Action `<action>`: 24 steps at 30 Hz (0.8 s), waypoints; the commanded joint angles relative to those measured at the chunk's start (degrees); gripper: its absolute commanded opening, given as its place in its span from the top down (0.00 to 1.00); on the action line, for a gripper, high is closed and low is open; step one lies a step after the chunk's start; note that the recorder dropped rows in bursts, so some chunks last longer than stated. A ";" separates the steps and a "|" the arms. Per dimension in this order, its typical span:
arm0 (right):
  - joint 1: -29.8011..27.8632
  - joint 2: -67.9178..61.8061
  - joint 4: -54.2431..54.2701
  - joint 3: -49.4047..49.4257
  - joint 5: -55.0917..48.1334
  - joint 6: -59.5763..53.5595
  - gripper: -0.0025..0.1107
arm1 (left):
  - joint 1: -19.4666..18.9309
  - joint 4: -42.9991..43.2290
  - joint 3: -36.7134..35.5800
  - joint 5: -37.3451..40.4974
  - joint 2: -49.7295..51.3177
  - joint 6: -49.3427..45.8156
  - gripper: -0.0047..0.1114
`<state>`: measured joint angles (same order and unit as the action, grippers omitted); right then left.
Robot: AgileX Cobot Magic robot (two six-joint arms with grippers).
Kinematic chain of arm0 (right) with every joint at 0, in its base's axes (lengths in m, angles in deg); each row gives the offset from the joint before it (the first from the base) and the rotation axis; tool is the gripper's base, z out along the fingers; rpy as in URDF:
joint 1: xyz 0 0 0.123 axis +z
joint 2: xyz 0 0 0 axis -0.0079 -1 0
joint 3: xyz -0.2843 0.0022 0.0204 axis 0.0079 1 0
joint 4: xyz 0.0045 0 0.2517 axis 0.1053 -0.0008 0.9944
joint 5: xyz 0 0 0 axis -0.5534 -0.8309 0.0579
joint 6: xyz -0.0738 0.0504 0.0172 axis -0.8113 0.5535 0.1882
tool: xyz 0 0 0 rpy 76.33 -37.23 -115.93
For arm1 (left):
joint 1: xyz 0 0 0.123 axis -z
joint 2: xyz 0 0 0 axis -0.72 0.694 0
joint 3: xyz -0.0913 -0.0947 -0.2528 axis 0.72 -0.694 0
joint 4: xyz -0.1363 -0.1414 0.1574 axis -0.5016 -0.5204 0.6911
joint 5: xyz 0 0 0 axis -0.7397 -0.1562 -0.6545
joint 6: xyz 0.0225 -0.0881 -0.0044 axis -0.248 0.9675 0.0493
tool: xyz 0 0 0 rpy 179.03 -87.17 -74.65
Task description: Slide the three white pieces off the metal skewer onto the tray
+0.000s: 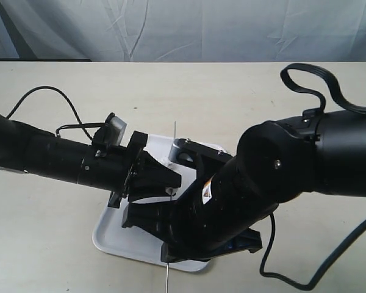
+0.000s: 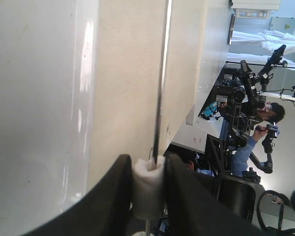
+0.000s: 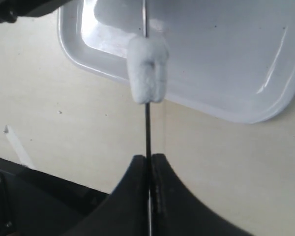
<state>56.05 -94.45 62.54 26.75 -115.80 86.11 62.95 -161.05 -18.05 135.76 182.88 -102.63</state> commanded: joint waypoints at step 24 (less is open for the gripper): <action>3.33 0.77 2.14 0.10 -11.88 -2.77 0.98 | -0.67 -3.80 2.25 -6.49 0.07 -0.86 0.80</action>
<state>59.12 -94.12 65.81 26.75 -128.07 84.07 62.52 -164.00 -15.98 127.17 182.96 -103.77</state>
